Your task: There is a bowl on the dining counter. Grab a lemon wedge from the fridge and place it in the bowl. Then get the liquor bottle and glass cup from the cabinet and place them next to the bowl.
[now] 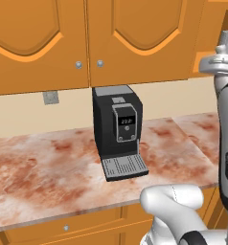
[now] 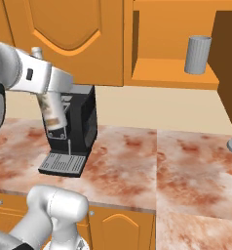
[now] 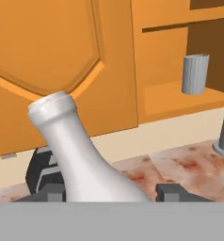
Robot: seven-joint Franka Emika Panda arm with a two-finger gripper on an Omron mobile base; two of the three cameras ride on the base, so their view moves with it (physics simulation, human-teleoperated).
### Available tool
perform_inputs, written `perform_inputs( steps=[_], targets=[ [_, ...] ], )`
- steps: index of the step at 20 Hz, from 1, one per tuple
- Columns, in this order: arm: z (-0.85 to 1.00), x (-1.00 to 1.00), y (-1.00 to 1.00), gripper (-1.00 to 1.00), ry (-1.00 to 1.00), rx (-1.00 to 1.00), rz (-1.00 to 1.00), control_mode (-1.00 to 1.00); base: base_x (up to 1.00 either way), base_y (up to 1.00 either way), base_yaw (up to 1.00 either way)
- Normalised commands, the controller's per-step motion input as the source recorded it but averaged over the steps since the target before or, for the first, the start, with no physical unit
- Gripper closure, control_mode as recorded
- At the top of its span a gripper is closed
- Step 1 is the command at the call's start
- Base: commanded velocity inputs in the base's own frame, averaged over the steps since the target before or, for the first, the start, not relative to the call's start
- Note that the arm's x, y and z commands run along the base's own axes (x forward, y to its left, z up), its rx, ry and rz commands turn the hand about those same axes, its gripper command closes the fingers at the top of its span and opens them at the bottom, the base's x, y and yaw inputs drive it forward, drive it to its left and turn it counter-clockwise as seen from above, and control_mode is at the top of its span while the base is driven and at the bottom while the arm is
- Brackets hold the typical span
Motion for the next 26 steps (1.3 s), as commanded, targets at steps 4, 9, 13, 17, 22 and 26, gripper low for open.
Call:
perform_inputs(
  steps=[4, 9, 13, 17, 22, 26],
  targets=[
    [-0.38, -0.12, 0.25, 1.00, 0.01, 0.24, -0.02, -1.00, 0.00, 0.00, 0.00],
    [-0.34, 0.00, 0.13, 1.00, 0.00, 0.19, 0.00, -1.00, 0.00, 0.00, 0.00],
    [-0.21, -0.08, 0.02, 1.00, 0.04, 0.06, 0.00, 1.00, -0.15, 0.07, 0.00],
    [0.00, 0.00, 0.00, 1.00, 0.00, 0.00, 0.00, 1.00, -0.95, 0.75, 0.00],
    [0.00, 0.00, 0.00, 1.00, 0.00, 0.00, 0.00, 1.00, -0.87, 1.00, 0.00],
    [0.00, 0.00, 0.00, 1.00, 0.00, 0.00, 0.00, 1.00, -0.65, 0.89, -0.02]
  ],
)
